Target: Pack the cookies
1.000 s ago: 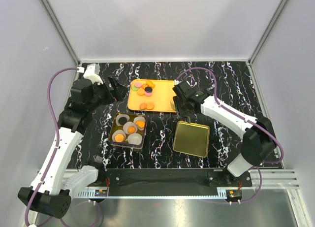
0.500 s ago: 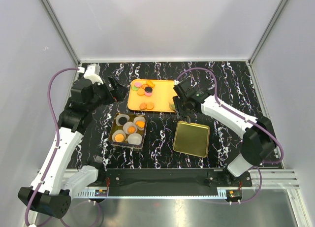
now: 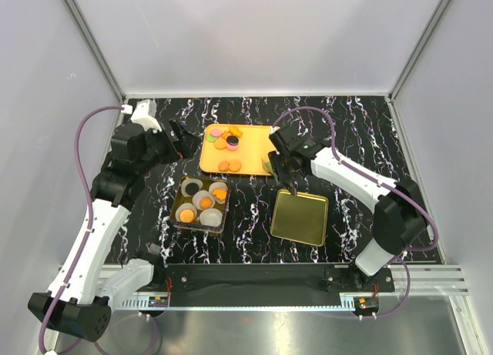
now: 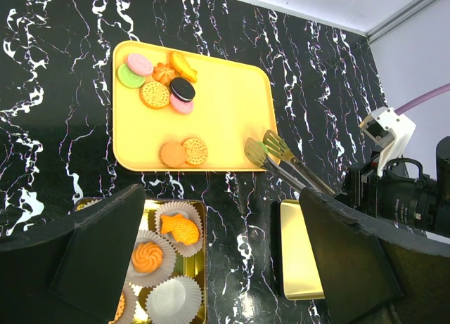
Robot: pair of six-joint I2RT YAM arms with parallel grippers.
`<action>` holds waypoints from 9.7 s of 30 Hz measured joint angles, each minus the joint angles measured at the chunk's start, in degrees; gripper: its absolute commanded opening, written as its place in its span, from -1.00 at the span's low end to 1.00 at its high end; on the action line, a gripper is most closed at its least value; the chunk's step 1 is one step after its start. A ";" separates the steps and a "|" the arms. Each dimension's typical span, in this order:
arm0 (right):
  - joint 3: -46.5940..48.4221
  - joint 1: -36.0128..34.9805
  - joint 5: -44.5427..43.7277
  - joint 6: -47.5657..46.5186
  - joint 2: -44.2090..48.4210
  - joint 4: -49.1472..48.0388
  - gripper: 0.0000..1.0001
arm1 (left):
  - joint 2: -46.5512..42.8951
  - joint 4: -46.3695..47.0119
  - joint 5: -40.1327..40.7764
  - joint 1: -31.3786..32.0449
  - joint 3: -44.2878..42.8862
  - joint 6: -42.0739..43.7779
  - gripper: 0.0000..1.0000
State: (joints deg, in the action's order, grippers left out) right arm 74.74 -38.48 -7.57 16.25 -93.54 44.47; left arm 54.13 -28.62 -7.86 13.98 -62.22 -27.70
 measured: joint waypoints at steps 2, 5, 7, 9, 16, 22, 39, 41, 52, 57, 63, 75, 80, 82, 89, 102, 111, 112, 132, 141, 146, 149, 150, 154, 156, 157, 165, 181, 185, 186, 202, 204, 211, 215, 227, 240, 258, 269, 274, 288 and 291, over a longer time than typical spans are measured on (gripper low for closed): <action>0.04 0.02 0.00 -0.02 0.00 0.04 0.00 | 0.00 0.02 -0.02 0.00 0.00 0.00 0.98; 0.04 0.09 0.02 -0.09 0.00 0.33 -0.01 | 0.00 0.02 -0.02 0.00 0.00 0.00 0.98; 0.04 0.20 0.04 -0.17 0.02 0.42 -0.01 | 0.00 0.04 -0.07 0.00 0.00 -0.02 0.98; 0.04 0.31 0.11 -0.17 0.02 0.42 -0.01 | 0.00 0.02 -0.11 0.00 0.00 -0.02 0.98; 0.04 0.39 0.24 -0.17 0.04 0.42 0.00 | 0.00 0.04 -0.13 0.00 0.00 -0.02 0.98; 0.04 0.39 0.83 -0.17 0.04 0.42 0.00 | 0.00 0.04 -0.13 0.00 0.00 -0.02 0.98; 0.09 0.42 1.20 -0.42 0.04 0.50 -0.21 | 0.00 0.07 -0.55 0.00 0.02 -0.39 0.98; 0.66 0.42 1.16 -0.46 0.00 0.98 -0.20 | 0.00 0.07 -0.55 0.00 0.02 -0.42 0.98; 7.19 2.40 1.07 -1.09 -1.86 1.25 -0.20 | 0.00 0.07 -0.52 0.00 0.02 -0.42 0.98; 8.37 2.54 1.11 -1.09 -3.21 1.18 -0.20 | 0.00 0.07 -0.52 0.00 0.02 -0.42 0.98; 9.70 2.54 1.25 -1.07 -3.65 1.22 -0.20 | 0.00 0.07 -0.55 0.00 0.02 -0.42 0.98; 11.26 0.76 5.57 0.09 -3.02 0.94 -0.22 | 0.55 0.55 -0.57 0.00 0.96 -0.42 0.98; 11.39 -6.16 5.51 1.20 -1.20 1.25 -0.22 | 0.85 1.07 -0.70 -0.02 0.96 -0.44 0.98; 11.65 -8.92 5.57 1.70 -0.68 1.64 -0.22 | 0.85 1.27 -0.74 -0.02 0.96 -0.44 0.98; 11.98 -16.83 5.05 3.54 1.62 2.97 -0.20 | 0.85 1.33 -0.76 -0.02 0.98 -0.46 0.98; 12.04 -27.98 4.04 6.27 2.19 5.49 -0.20 | 0.85 1.29 -0.76 -0.02 1.86 -0.68 0.98; 12.02 -30.18 3.61 7.15 2.16 6.93 -0.19 | 0.85 1.33 -0.79 -0.02 1.88 -0.70 0.98; 12.02 -30.32 3.61 7.17 2.12 7.08 -0.18 | 0.85 1.36 -0.79 -0.02 1.88 -0.70 0.98; 11.21 -31.28 3.67 7.39 -0.31 7.50 -0.11 | 0.85 1.36 -0.79 -0.02 1.88 -0.70 0.98; 11.08 -31.30 3.69 7.39 -0.72 7.45 0.01 | 0.85 1.33 -0.79 -0.02 1.88 -0.70 0.98; 11.08 -31.32 3.72 7.37 -0.85 7.41 0.03 | 0.85 1.33 -0.79 -0.02 1.88 -0.70 0.98; 11.08 -31.34 3.69 7.37 -0.90 7.30 0.04 | 0.85 1.33 -0.79 -0.02 1.88 -0.70 0.98; 11.08 -31.34 3.67 7.34 -0.90 7.28 0.04 | 0.85 1.33 -0.81 -0.02 1.88 -0.70 0.98; 11.08 -31.34 3.48 7.08 -0.90 7.30 0.05 | 0.85 1.33 -0.81 -0.02 1.88 -0.70 0.98; 11.10 -31.34 2.73 6.82 -0.85 7.32 0.04 | 0.85 1.33 -0.81 -0.02 1.88 -0.70 0.98; 11.15 -31.34 2.45 6.69 -0.81 7.34 0.04 | 0.85 1.33 -0.81 -0.02 1.88 -0.70 0.98; 11.21 -29.55 1.64 5.95 1.88 7.80 0.01 | 0.85 1.33 -0.87 -0.02 1.88 -0.70 0.98; 5.11 9.86 7.30 2.62 9.94 1.66 0.01 | 0.96 1.95 -2.99 -0.02 2.49 -0.92 0.98; 4.59 20.83 8.24 2.56 7.30 -1.84 0.02 | 1.55 2.43 -4.48 -0.02 2.99 -1.25 0.98; 4.59 22.73 8.15 2.58 6.05 -2.97 0.02 | 1.64 2.60 -4.92 -0.02 3.15 -1.29 0.98; 7.69 33.97 8.57 2.14 -18.64 -10.69 0.31 | 1.86 3.74 -8.39 -0.02 3.74 -1.97 0.98; 9.16 33.97 8.57 1.77 -21.00 -10.60 0.43 | 1.86 3.93 -8.46 -0.02 3.74 -1.99 0.98; 10.60 33.97 7.52 0.13 -23.63 -8.61 0.73 | 1.84 4.26 -8.46 -0.11 3.76 -2.05 0.98; 12.20 33.97 5.84 -0.09 -23.58 -7.58 0.77 | 1.84 4.28 -8.46 -0.13 3.76 -2.14 0.98; -3.21 32.74 4.63 4.48 2.29 -9.75 0.55 | 1.86 4.39 -8.87 -0.13 3.78 -2.36 0.98; -31.76 18.38 1.97 18.56 25.88 -5.97 0.29 | 4.50 5.64 -11.06 4.07 4.72 -3.43 0.98; -34.45 18.38 -0.61 25.24 25.94 -5.44 0.26 | 6.05 5.70 -11.78 6.03 4.74 -3.48 0.98; -37.92 18.38 -0.79 27.21 24.41 -9.42 0.11 | 7.52 6.05 -12.79 6.62 5.79 -3.87 0.98; -41.40 18.38 -0.31 28.17 22.97 -12.87 0.02 | 7.76 6.05 -12.79 6.99 5.79 -3.85 0.98; -40.72 18.38 4.61 27.41 21.84 -19.12 -1.00 | 14.56 6.78 -12.55 12.35 6.95 -5.29 0.98; -36.98 18.38 6.60 26.14 21.88 -17.99 -1.00 | 16.94 7.17 -12.59 13.60 7.63 -5.86 0.98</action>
State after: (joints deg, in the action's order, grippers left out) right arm 37.76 -20.10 -0.97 42.39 -71.66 26.48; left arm 71.07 -21.45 -20.45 27.57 -54.59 -33.56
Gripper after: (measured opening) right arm 0.011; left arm 0.988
